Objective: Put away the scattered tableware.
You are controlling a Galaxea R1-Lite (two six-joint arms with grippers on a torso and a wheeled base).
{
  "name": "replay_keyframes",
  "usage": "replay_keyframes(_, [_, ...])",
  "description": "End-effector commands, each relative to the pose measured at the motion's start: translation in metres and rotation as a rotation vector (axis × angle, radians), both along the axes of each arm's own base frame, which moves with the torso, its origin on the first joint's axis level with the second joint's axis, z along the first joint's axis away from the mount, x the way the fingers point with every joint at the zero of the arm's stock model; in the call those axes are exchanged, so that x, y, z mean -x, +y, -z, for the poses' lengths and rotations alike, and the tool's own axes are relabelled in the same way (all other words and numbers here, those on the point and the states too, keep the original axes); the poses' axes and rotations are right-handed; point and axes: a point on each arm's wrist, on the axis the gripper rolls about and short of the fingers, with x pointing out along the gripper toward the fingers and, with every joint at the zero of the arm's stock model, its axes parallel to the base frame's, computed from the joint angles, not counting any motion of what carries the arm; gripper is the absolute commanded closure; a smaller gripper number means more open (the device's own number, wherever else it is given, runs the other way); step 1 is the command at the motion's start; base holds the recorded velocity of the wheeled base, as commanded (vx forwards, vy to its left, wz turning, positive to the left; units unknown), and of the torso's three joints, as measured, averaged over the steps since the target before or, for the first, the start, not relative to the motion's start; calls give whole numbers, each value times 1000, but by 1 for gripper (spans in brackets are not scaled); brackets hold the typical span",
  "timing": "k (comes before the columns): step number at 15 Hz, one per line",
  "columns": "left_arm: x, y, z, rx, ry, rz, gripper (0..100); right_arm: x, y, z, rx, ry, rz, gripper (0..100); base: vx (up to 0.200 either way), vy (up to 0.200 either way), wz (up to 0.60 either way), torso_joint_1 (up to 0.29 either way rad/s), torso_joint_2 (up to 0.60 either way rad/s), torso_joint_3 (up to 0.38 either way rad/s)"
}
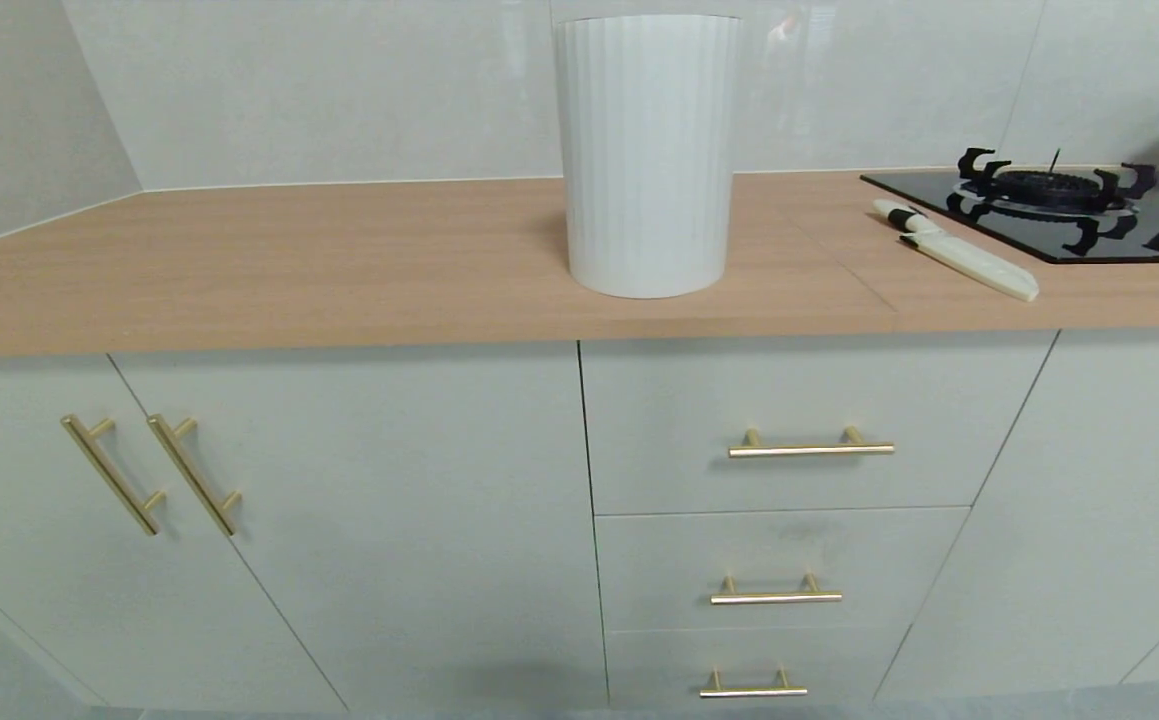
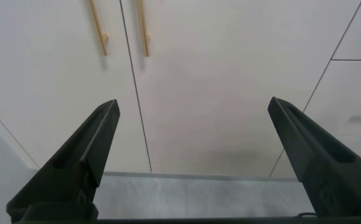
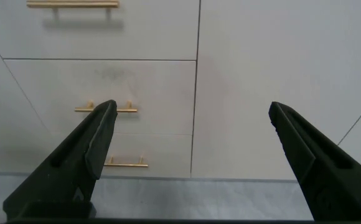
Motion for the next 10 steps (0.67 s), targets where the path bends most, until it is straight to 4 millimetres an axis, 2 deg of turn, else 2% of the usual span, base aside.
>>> replay_keyframes(1, [0,0,0,0,0,-1,0,0,0,0,0,1,0,0,0,0,0,0,0,0])
replay_keyframes(2, [0,0,0,0,0,-1,0,0,0,0,0,1,1,0,0,0,0,0,0,0])
replay_keyframes(8, [0,0,0,0,0,-1,0,0,0,0,0,1,0,0,200,0,0,1,2,2])
replay_keyframes(10, [0,0,0,2,0,-1,0,0,0,0,0,1,1,0,0,0,0,0,0,0])
